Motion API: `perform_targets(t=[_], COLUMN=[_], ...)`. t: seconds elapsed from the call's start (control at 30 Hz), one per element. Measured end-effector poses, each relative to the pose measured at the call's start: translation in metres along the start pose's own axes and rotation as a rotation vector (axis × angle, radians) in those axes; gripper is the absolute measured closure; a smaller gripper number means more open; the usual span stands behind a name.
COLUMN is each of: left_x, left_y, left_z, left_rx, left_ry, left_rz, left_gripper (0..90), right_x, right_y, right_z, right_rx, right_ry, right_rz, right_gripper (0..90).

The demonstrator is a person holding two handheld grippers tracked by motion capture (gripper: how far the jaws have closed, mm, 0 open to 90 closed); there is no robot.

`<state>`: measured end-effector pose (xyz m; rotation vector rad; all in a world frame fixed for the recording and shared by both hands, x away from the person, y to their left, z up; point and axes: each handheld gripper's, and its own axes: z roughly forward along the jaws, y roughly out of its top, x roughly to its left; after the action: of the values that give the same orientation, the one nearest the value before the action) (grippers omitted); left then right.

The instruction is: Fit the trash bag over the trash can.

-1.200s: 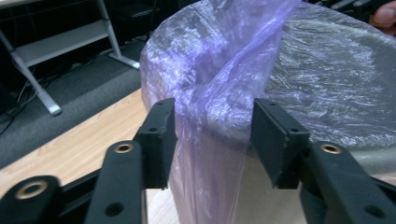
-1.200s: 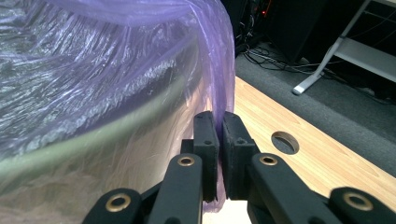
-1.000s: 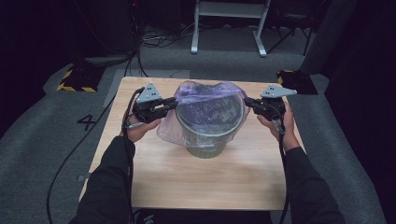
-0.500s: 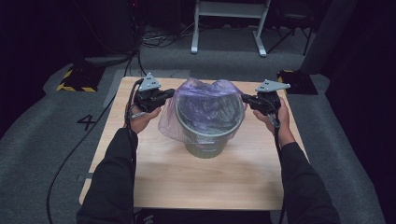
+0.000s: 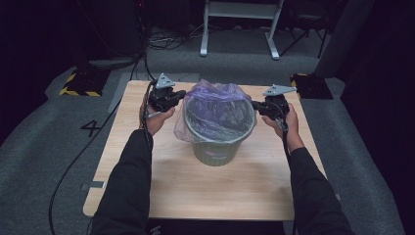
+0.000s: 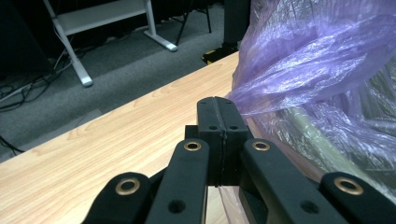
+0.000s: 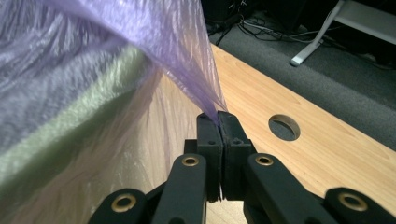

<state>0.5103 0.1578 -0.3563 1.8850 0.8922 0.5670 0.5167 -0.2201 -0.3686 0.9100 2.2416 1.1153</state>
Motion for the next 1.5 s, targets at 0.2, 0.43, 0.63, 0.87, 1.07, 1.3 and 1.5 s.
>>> perform_targets(t=[0.2,0.43,0.63,0.87,1.07,1.3,1.5], left_x=[-0.009,-0.009,-0.024,-0.053,-0.088,-0.108,-0.106], left_y=[-0.005,-0.012,-0.029,-0.055,-0.082,-0.088,-0.086], left_z=[-0.007,-0.035,-0.064,-0.083,-0.074,-0.056,-0.049], left_rx=[-0.02,-0.043,-0.05,-0.03,0.015,0.028,0.025], left_ry=[-0.014,0.004,-0.052,-0.11,-0.17,-0.17,-0.175], left_rz=[0.018,-0.01,0.035,0.08,0.104,0.156,0.166], left_gripper=[69.2,36.9,22.1,17.6,15.6,16.2,37.1], right_x=[0.003,0.001,0.001,0.004,0.006,0.011,0.011], right_y=[-0.006,-0.012,-0.019,-0.024,-0.026,-0.028,-0.028], right_z=[-0.002,-0.014,-0.025,-0.035,-0.044,-0.051,-0.065], right_rx=[-0.009,-0.021,-0.041,-0.052,-0.063,-0.046,-0.059], right_ry=[0.012,0.007,0.017,0.029,0.042,0.095,0.133], right_rz=[-0.006,-0.004,-0.007,-0.026,-0.04,-0.077,-0.101], right_gripper=[87.2,87.2,86.2,85.2,83.3,62.8,37.7])
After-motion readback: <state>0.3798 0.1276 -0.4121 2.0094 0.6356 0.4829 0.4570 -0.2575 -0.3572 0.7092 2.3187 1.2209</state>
